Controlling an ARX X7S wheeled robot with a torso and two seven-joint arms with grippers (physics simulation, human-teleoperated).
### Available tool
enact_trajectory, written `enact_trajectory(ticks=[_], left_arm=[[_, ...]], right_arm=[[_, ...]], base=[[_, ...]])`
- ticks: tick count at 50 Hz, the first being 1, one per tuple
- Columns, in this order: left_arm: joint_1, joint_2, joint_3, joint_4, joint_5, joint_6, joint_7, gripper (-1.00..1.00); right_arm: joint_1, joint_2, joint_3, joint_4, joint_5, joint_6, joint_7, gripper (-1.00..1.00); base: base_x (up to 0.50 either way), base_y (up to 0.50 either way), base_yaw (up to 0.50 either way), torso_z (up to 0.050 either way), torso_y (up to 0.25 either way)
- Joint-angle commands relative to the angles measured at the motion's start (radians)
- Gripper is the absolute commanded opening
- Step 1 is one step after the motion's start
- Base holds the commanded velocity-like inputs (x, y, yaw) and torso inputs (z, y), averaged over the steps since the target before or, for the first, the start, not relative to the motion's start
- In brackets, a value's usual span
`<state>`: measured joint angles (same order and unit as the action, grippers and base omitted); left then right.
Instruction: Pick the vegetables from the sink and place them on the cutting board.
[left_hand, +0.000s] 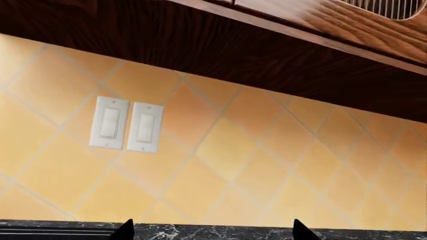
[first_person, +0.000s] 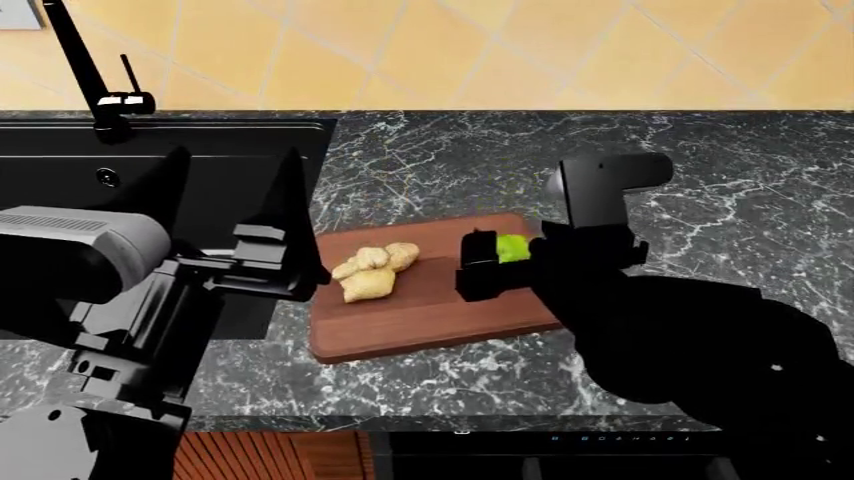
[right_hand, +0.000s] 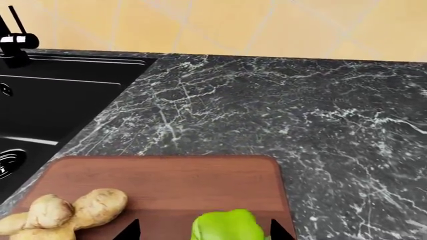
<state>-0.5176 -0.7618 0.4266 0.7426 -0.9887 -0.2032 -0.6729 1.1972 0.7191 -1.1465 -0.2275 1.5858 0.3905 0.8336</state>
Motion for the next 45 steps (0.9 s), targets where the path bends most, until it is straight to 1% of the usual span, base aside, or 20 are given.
enact_trajectory(ticks=[1, 11, 15, 19, 26, 30, 35, 37, 45], left_arm=[[0.0, 0.0, 0.002, -0.001, -0.004, 0.0, 0.004, 1.0], [-0.003, 0.003, 0.007, -0.003, -0.002, -0.003, 0.007, 1.0], [-0.003, 0.004, 0.009, -0.004, 0.0, -0.003, 0.007, 1.0], [-0.003, 0.006, 0.012, -0.003, 0.004, -0.006, 0.005, 1.0], [-0.008, 0.012, 0.023, 0.0, 0.018, -0.015, -0.001, 1.0], [-0.012, 0.021, 0.027, -0.003, 0.043, -0.02, -0.015, 1.0], [-0.003, 0.026, 0.01, 0.005, 0.071, -0.006, -0.053, 1.0], [0.002, 0.027, 0.006, 0.011, 0.078, -0.001, -0.061, 1.0], [0.012, 0.033, 0.011, 0.052, 0.134, 0.001, -0.094, 1.0]], right_arm=[[0.031, 0.021, 0.018, -0.064, -0.021, 0.009, 0.042, 1.0], [0.069, 0.069, 0.054, -0.153, 0.002, 0.011, 0.086, 1.0], [0.089, 0.108, 0.075, -0.263, -0.019, 0.005, 0.13, 1.0], [0.081, 0.155, 0.09, -0.392, -0.092, -0.015, 0.196, 1.0], [-0.069, 0.253, 0.092, -0.604, -0.337, -0.128, 0.26, 1.0], [-0.171, 0.302, 0.079, -0.678, -0.482, -0.195, 0.282, 1.0], [-0.27, 0.347, 0.063, -0.73, -0.616, -0.264, 0.308, 1.0], [-0.308, 0.357, 0.054, -0.73, -0.658, -0.293, 0.305, 1.0], [-0.378, 0.439, 0.058, -0.757, -0.713, -0.388, 0.319, 1.0]], base=[[0.0, 0.0, 0.0, 0.0, 0.0], [0.0, 0.0, 0.0, 0.0, 0.0], [0.0, 0.0, 0.0, 0.0, 0.0], [0.0, 0.0, 0.0, 0.0, 0.0], [0.0, 0.0, 0.0, 0.0, 0.0], [0.0, 0.0, 0.0, 0.0, 0.0], [0.0, 0.0, 0.0, 0.0, 0.0], [0.0, 0.0, 0.0, 0.0, 0.0], [0.0, 0.0, 0.0, 0.0, 0.0]])
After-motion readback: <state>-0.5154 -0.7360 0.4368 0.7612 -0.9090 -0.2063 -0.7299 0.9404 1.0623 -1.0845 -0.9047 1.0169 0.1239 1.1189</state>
